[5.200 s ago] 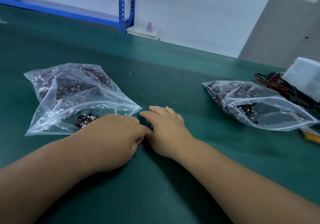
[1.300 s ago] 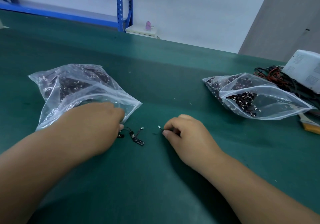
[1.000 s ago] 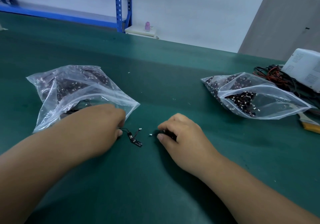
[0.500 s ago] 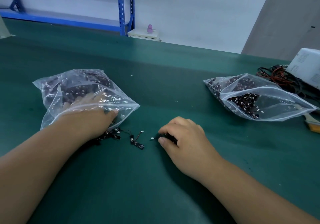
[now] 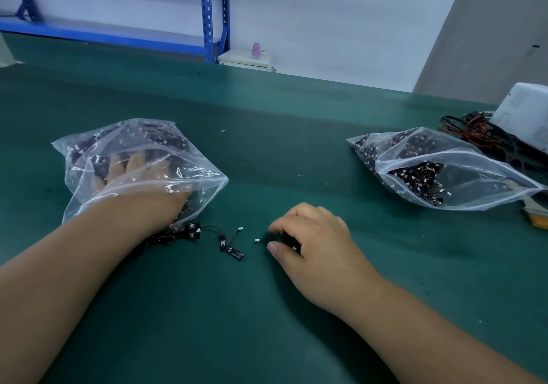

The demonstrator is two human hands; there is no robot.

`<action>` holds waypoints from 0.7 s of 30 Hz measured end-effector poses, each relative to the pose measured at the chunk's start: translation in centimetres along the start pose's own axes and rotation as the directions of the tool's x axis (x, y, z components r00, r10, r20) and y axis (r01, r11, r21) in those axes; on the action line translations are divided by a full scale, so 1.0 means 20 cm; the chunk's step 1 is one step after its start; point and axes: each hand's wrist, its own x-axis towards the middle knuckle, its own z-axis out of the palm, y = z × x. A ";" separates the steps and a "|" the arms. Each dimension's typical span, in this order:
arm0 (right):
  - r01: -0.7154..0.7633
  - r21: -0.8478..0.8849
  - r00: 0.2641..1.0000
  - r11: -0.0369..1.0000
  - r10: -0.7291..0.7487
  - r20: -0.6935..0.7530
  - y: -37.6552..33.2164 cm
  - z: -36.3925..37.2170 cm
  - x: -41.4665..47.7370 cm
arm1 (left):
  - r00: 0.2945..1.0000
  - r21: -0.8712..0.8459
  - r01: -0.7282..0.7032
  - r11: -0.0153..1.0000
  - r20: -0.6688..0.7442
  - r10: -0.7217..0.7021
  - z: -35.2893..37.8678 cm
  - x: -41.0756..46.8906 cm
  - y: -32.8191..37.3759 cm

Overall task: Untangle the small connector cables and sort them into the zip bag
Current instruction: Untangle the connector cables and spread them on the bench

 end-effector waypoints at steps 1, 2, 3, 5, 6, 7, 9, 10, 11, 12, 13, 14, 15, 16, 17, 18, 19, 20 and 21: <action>-0.001 0.001 1.000 1.000 0.001 0.001 0.00 0.00 0.00 | 1.000 0.010 -0.017 1.000 -0.003 0.017 -0.01 0.00 -0.01; -0.002 0.002 1.000 1.000 0.002 0.001 0.00 0.00 0.00 | 0.999 0.010 -0.051 0.999 -0.018 0.051 -0.01 0.00 -0.02; -0.002 0.002 1.000 1.000 0.002 0.002 0.00 0.00 0.00 | 0.997 0.032 -0.070 0.997 -0.016 0.070 0.00 0.00 -0.02; 0.000 -0.001 1.000 1.000 0.001 0.003 0.00 0.00 0.00 | 0.996 0.013 -0.087 0.996 0.002 0.087 0.01 -0.02 0.01; 0.001 -0.003 1.000 1.000 -0.001 0.002 0.00 0.00 0.00 | 0.997 0.004 -0.078 0.997 0.000 0.078 0.02 -0.03 0.02; 0.001 -0.006 1.000 1.000 -0.001 0.001 0.00 0.00 0.00 | 0.998 0.009 -0.070 0.997 -0.006 0.070 0.03 -0.05 0.03; 0.002 -0.015 1.000 1.000 -0.002 0.002 0.00 0.00 0.00 | 0.993 0.016 -0.118 0.993 -0.024 0.118 0.04 -0.07 0.05; 0.003 -0.017 1.000 1.000 -0.003 0.003 0.00 0.00 0.00 | 0.985 -0.014 -0.167 0.986 -0.048 0.167 0.05 -0.08 0.05; 0.006 -0.019 1.000 1.000 -0.006 0.004 0.00 0.00 0.00 | 0.978 -0.039 -0.202 0.979 -0.057 0.200 0.05 -0.10 0.06; 0.010 -0.019 1.000 1.000 -0.010 0.004 0.00 0.00 0.00 | 0.972 -0.043 -0.229 0.973 -0.066 0.225 0.05 -0.12 0.06; 0.013 -0.019 1.000 1.000 -0.013 0.005 0.00 0.00 0.00 | 0.970 -0.018 -0.234 0.972 -0.069 0.232 0.06 -0.15 0.07; 0.015 -0.019 1.000 1.000 -0.015 0.006 0.00 0.00 0.00 | 0.968 0.024 -0.234 0.972 -0.089 0.235 0.07 -0.17 0.07; 0.017 -0.020 1.000 1.000 -0.017 0.005 0.00 0.00 0.00 | 0.963 0.079 -0.236 0.968 -0.113 0.244 0.09 -0.19 0.08; 0.017 -0.023 1.000 1.000 -0.017 0.005 0.00 0.00 0.00 | 0.954 0.125 -0.248 0.961 -0.138 0.265 0.11 -0.20 0.09; 0.015 -0.024 1.000 1.000 -0.015 0.004 0.00 0.00 0.01 | 0.946 0.147 -0.265 0.953 -0.153 0.287 0.11 -0.21 0.10; 0.015 -0.025 1.000 1.000 -0.014 0.004 0.00 0.00 0.01 | 0.934 0.151 -0.291 0.945 -0.168 0.315 0.12 -0.21 0.11; 0.015 -0.027 1.000 1.000 -0.015 0.002 0.00 0.00 0.01 | 0.923 0.145 -0.317 0.937 -0.181 0.340 0.12 -0.20 0.11; 0.016 -0.028 1.000 0.999 -0.016 0.001 0.00 0.01 0.01 | 0.913 0.133 -0.340 0.931 -0.189 0.361 0.12 -0.20 0.11; 0.018 -0.029 1.000 0.999 -0.018 0.000 0.00 0.01 0.01 | 0.909 0.115 -0.356 0.927 -0.190 0.372 0.11 -0.20 0.12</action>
